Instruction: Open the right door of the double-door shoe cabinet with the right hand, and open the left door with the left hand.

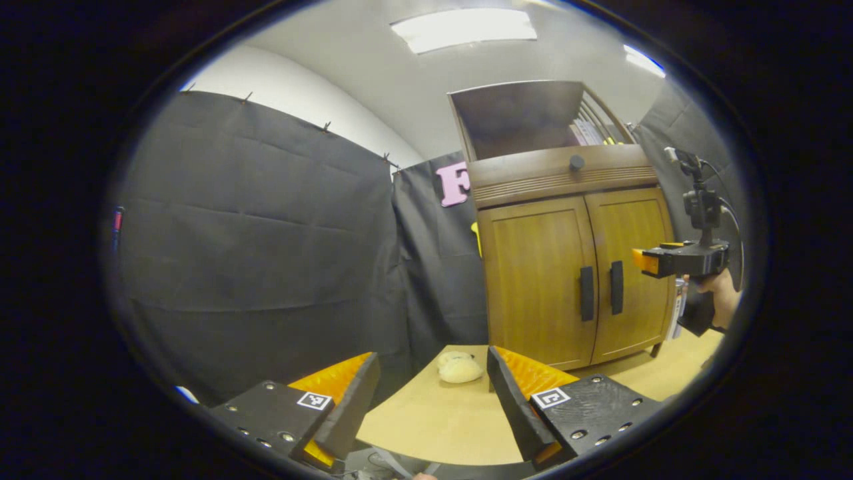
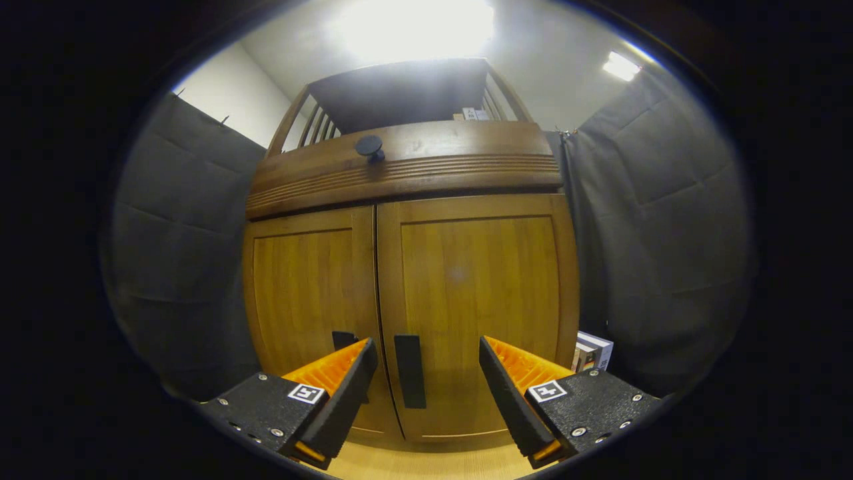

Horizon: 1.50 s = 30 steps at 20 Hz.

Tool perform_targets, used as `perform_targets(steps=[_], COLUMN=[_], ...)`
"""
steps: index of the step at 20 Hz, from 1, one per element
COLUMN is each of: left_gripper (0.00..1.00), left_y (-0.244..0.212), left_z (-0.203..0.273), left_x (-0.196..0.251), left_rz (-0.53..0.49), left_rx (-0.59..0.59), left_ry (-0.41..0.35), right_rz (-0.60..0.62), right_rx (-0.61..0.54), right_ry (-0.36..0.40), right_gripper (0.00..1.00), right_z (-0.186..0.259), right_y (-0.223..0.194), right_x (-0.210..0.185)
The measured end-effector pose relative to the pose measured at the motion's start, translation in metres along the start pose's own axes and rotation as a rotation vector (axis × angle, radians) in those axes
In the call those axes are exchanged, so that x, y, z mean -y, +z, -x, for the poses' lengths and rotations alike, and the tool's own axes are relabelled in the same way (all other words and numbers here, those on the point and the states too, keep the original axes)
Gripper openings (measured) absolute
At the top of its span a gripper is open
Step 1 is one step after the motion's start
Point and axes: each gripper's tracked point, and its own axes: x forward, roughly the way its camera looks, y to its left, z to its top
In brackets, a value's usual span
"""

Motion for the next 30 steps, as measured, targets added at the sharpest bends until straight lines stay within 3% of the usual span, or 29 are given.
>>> perform_targets(steps=[9, 15, 17, 19, 22, 24, 30], left_gripper=[0.93, 0.93, 0.93, 0.93, 0.93, 0.93, 0.93], left_y=[-0.002, 0.0, -0.002, -0.002, -0.001, 0.001, 0.004], left_z=[0.0, 0.0, 0.0, 0.0, 0.001, 0.003, 0.005], left_x=[-0.006, -0.009, -0.009, -0.01, -0.01, -0.008, -0.006], left_rz=[-0.016, -0.037, -0.033, -0.034, -0.04, -0.037, -0.041], left_rx=[-0.032, -0.034, -0.043, -0.05, -0.044, -0.039, -0.02], left_ry=[0.07, 0.099, 0.101, 0.097, 0.092, 0.085, 0.051], right_rz=[0.02, -0.006, -0.007, -0.029, -0.04, -0.055, -0.051], right_rx=[-0.079, -0.154, -0.157, -0.166, -0.177, -0.191, -0.187], right_ry=[0.026, 0.049, 0.03, 0.041, 0.046, 0.054, 0.084], right_gripper=[0.93, 0.74, 0.65, 0.47, 0.33, 0.27, 0.25], right_z=[-0.059, -0.085, -0.093, -0.095, -0.094, -0.092, -0.059], right_y=[-0.042, -0.078, -0.082, -0.086, -0.086, -0.087, -0.078], right_x=[-0.012, -0.02, -0.017, -0.019, -0.019, -0.02, -0.02])
